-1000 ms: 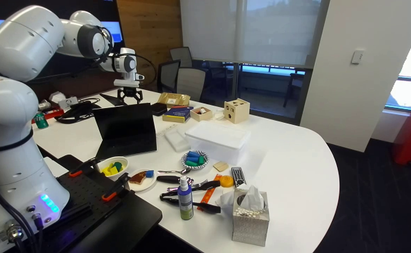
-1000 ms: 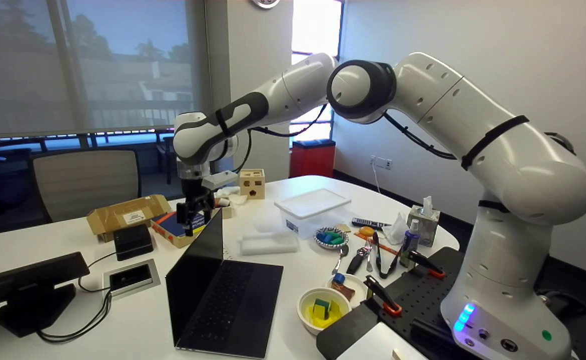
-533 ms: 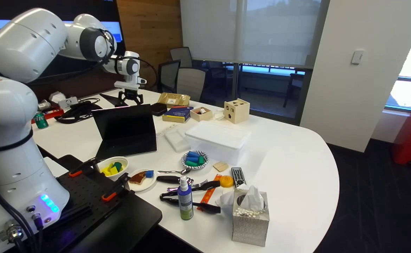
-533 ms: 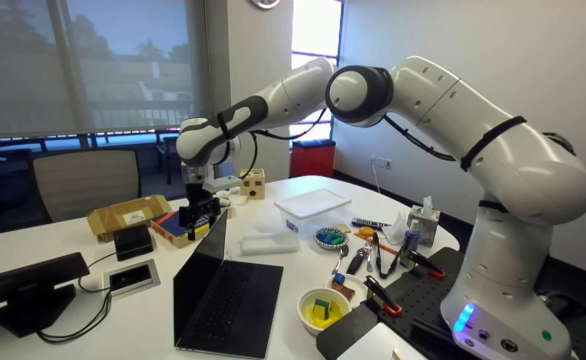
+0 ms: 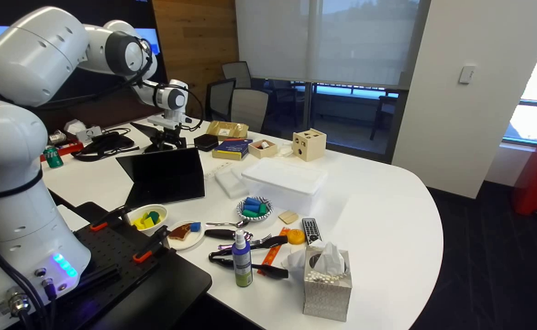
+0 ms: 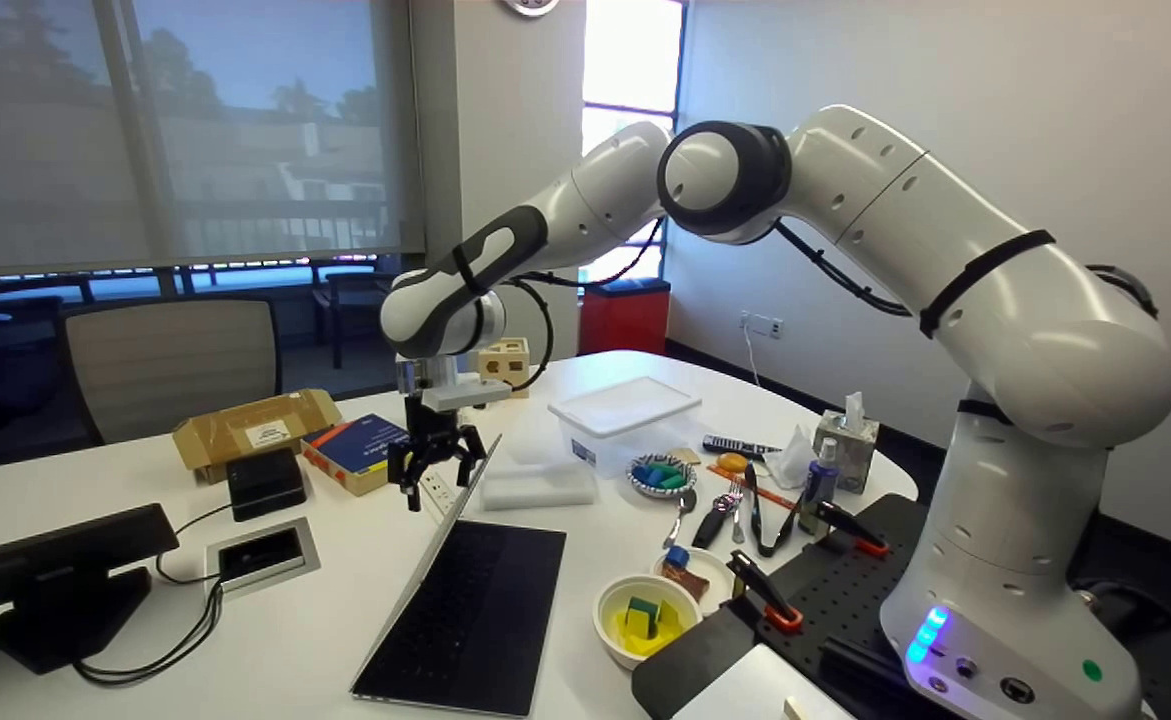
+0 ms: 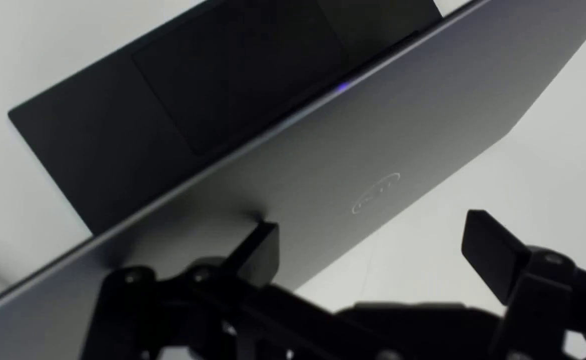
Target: Close the laptop.
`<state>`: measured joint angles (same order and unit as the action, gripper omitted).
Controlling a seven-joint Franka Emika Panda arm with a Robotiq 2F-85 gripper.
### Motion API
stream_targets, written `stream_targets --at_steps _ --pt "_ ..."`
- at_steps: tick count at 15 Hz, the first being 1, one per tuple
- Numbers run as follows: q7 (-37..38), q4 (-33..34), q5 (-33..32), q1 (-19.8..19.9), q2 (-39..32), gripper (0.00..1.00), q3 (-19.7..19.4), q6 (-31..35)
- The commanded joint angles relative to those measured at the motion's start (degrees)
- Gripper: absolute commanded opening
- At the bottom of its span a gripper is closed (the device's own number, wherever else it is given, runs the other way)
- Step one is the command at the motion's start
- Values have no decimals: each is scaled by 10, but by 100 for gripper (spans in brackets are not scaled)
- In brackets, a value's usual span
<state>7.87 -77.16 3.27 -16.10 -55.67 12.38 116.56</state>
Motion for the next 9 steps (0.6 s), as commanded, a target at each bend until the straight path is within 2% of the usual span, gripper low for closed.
stream_targets --at_steps 1,5,9 --pt "53 -91 25 -5 42 100 -21 6" --pt "80 -132 24 -8 33 100 -36 28" --pt "102 -166 25 -7 25 100 -49 89"
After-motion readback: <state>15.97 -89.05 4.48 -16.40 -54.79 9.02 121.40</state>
